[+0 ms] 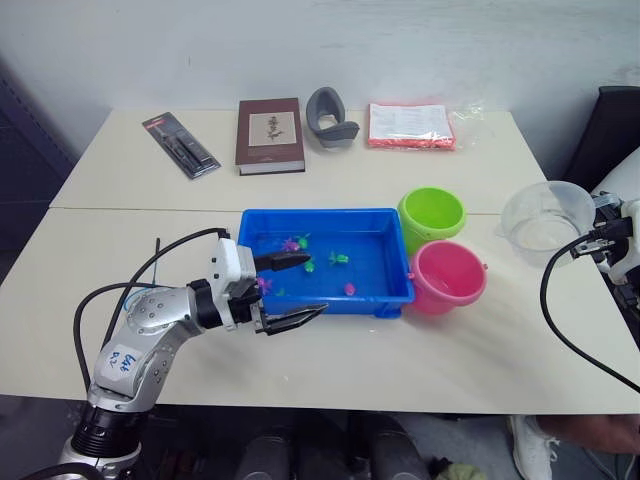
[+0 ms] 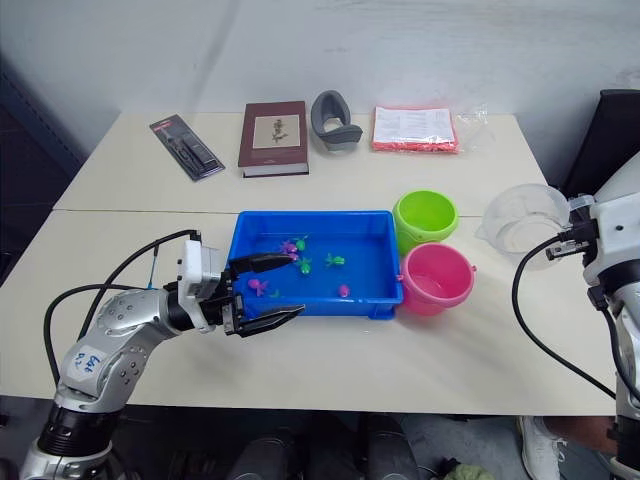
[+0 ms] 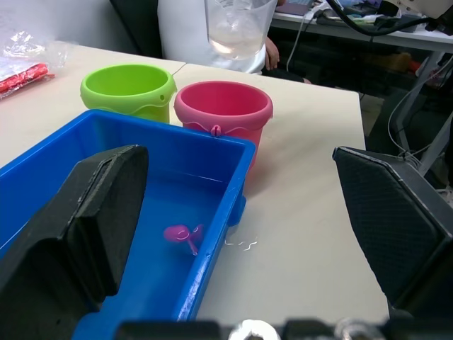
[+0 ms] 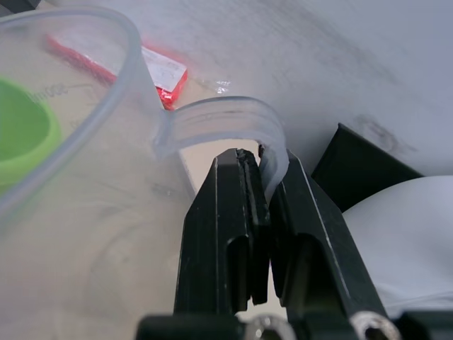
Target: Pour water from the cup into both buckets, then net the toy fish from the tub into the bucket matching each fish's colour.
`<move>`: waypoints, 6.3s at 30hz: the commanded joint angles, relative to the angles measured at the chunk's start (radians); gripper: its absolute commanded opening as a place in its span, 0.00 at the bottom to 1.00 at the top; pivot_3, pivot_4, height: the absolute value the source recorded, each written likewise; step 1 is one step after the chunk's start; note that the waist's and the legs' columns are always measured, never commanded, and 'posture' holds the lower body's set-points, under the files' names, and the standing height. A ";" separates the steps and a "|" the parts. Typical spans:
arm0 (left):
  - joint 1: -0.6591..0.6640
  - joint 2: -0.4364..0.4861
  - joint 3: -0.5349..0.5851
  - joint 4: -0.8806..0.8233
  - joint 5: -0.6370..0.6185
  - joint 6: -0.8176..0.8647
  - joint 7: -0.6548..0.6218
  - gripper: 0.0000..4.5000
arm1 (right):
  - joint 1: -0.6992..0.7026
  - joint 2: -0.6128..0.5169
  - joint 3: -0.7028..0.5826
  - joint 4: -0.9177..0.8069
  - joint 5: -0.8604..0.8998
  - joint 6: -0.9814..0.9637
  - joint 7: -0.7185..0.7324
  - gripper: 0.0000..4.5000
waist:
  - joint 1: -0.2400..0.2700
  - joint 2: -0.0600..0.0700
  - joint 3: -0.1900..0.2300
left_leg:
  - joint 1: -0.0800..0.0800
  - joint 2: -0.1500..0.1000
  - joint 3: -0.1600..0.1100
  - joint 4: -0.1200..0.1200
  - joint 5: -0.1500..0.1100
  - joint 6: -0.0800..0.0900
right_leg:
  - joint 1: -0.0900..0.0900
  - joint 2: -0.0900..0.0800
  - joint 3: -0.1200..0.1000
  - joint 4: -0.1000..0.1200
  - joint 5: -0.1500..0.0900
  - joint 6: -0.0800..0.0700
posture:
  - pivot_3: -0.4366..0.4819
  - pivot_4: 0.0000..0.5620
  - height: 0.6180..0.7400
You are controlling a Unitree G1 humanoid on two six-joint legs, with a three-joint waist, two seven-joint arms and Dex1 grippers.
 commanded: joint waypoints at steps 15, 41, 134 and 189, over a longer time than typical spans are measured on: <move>0.030 -0.021 0.005 -0.035 0.024 -0.029 0.041 1.00 | 0.014 0.010 0.113 0.016 -0.254 -0.311 -0.016 0.01 | -0.002 0.000 0.000 | 0.000 0.000 0.000 0.000 0.000 0.000 | 0.000 0.000 0.000 0.000 0.000 0.000 | 0.48 0.27 1.00; 0.030 -0.055 0.008 -0.042 0.035 -0.044 0.072 1.00 | -0.048 0.001 0.162 0.129 -0.499 -0.508 -0.151 0.01 | -0.003 0.000 0.000 | 0.001 0.000 0.000 0.000 0.001 0.000 | 0.000 0.000 0.000 0.001 0.000 0.000 | 0.48 0.27 1.00; -0.072 0.019 0.190 0.113 0.030 -0.073 0.105 1.00 | -0.704 -0.046 0.634 0.553 -0.766 -0.233 -0.362 0.01 | -0.009 0.000 0.000 | -0.016 -0.001 0.004 0.004 0.007 -0.001 | -0.019 -0.001 0.002 0.010 0.001 0.000 | 0.48 0.27 1.00; -0.082 0.121 0.153 -0.045 -0.150 0.093 -0.069 1.00 | -0.224 0.417 -0.075 0.382 0.151 0.152 -0.231 0.01 | -0.031 -0.001 -0.001 | -0.012 -0.002 0.008 0.003 0.008 0.000 | -0.016 0.000 0.009 0.014 0.001 0.001 | 0.48 0.27 1.00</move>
